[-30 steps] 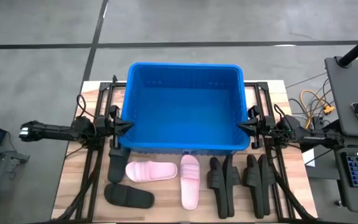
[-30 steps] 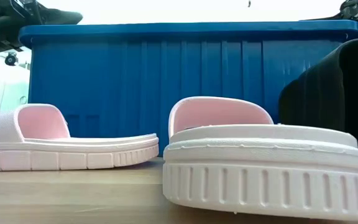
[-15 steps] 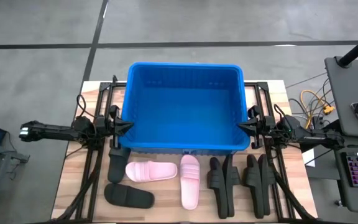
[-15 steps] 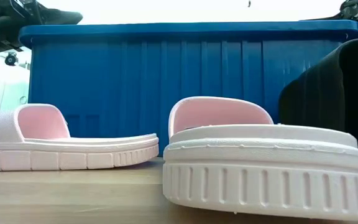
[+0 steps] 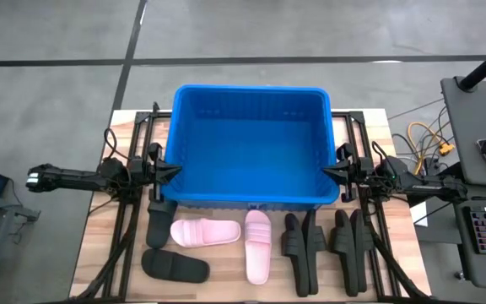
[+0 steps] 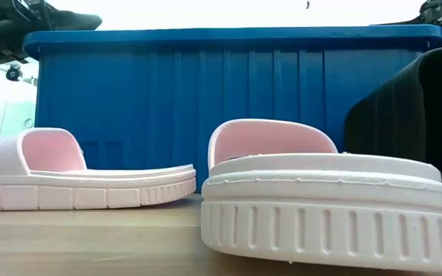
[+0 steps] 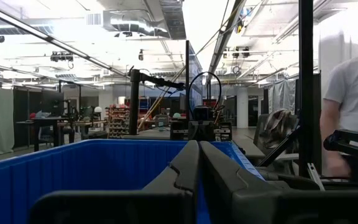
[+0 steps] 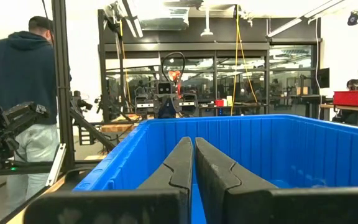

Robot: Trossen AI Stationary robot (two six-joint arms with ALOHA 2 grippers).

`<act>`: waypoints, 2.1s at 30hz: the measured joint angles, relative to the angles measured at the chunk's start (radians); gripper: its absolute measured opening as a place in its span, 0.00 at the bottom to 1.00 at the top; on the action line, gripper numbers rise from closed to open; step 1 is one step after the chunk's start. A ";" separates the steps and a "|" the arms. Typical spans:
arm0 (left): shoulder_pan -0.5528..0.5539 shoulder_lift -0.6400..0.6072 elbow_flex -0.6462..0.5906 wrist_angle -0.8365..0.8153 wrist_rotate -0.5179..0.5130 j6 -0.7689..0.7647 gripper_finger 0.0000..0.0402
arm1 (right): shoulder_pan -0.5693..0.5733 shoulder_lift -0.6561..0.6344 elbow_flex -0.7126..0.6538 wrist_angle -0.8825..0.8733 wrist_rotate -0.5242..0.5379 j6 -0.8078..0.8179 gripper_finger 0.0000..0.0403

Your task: Pick and place slides into bin

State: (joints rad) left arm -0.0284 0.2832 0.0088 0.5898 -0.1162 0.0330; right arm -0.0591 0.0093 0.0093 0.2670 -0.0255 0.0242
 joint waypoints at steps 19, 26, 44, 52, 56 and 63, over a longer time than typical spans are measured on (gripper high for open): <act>0.000 0.000 0.000 0.000 0.000 0.000 0.00 | 0.000 0.000 0.000 0.000 0.000 0.000 0.02; 0.000 0.000 0.000 0.000 0.000 0.000 0.00 | 0.000 0.000 0.000 0.000 0.000 0.000 0.02; 0.000 0.000 0.000 0.000 0.000 0.000 0.00 | 0.000 0.000 0.000 0.001 0.000 -0.017 0.02; 0.000 0.000 0.000 0.005 -0.002 0.001 0.00 | 0.000 0.000 0.000 0.015 0.000 0.018 0.02; 0.000 0.000 0.000 0.022 -0.005 0.001 0.00 | 0.000 0.000 0.000 0.070 0.000 0.109 0.02; 0.001 0.006 0.000 0.079 -0.045 0.000 0.00 | 0.000 0.000 0.000 0.256 0.000 0.285 0.02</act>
State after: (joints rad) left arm -0.0277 0.2897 0.0086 0.6692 -0.1612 0.0330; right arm -0.0593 0.0097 0.0090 0.5232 -0.0254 0.3095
